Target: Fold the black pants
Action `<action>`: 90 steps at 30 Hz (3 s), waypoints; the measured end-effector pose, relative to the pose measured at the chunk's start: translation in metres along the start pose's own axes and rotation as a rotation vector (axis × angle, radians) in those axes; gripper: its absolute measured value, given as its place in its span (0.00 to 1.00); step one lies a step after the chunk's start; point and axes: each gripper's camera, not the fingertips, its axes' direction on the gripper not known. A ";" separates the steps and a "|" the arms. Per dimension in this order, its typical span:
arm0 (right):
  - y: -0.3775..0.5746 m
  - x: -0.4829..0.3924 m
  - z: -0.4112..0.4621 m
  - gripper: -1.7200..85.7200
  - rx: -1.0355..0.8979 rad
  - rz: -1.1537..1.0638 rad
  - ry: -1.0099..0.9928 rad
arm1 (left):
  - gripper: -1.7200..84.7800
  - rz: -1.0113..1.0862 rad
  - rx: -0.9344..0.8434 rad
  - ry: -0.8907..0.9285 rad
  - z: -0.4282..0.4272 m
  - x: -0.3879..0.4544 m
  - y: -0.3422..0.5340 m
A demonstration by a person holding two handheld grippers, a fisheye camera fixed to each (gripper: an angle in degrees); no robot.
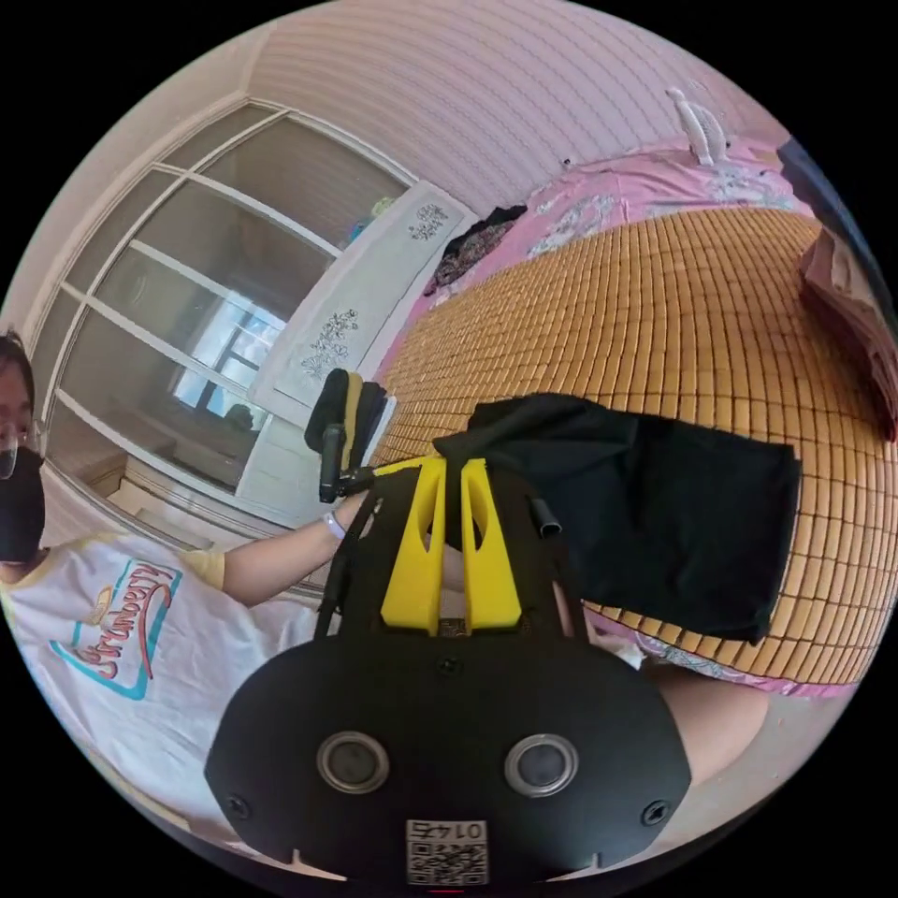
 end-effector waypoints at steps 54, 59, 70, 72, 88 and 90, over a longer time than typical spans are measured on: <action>0.104 0.073 -0.023 0.04 -0.060 0.548 0.725 | 0.02 -0.587 -0.091 -0.170 -0.089 -0.261 -0.050; 0.078 0.049 -0.065 0.03 0.056 0.448 0.724 | 0.01 -0.541 0.073 -0.082 -0.138 -0.259 -0.065; 0.105 -0.036 -0.137 0.02 0.495 0.176 0.782 | 0.01 -0.362 0.660 0.182 -0.319 -0.249 -0.038; 0.141 -0.028 -0.127 0.02 0.445 0.220 0.794 | 0.01 -0.398 0.655 0.170 -0.323 -0.259 0.001; 0.108 0.004 -0.112 0.02 0.195 0.290 0.763 | 0.01 -0.474 0.544 0.174 -0.335 -0.275 0.064; 0.079 -0.005 -0.132 0.02 0.283 0.253 0.768 | 0.01 -0.428 0.591 0.190 -0.355 -0.266 0.044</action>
